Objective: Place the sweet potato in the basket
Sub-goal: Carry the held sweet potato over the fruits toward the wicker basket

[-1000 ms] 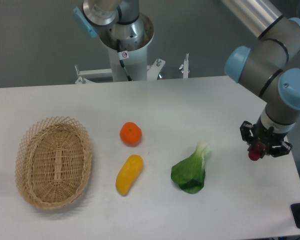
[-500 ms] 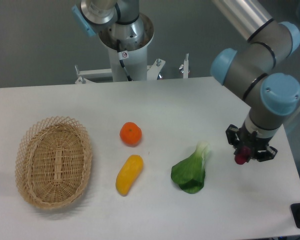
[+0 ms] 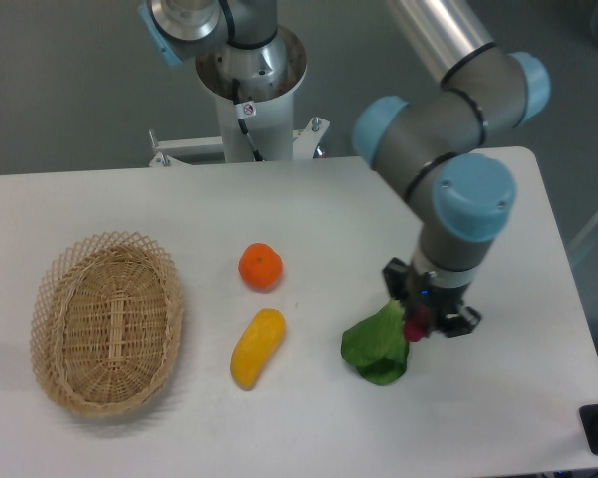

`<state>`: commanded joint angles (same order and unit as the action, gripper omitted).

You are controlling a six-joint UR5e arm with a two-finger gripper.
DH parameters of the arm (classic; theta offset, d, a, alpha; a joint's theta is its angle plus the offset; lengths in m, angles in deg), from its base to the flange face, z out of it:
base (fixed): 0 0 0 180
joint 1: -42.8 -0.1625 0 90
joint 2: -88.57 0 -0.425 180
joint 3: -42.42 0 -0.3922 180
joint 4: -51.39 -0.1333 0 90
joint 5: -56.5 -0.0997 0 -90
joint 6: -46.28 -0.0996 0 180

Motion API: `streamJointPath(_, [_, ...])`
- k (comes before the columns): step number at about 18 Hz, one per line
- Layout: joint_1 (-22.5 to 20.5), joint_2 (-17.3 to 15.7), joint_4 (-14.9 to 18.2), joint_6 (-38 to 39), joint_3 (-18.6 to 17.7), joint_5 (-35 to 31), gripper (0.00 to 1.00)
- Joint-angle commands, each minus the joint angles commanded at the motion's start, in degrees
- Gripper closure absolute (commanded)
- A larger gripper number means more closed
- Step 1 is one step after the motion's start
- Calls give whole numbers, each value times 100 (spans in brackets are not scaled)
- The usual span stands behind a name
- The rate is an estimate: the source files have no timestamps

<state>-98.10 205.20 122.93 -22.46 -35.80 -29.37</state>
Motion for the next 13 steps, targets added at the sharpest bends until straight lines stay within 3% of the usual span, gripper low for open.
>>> streamJointPath(13, [1195, -237, -9, 896, -378, 44, 76])
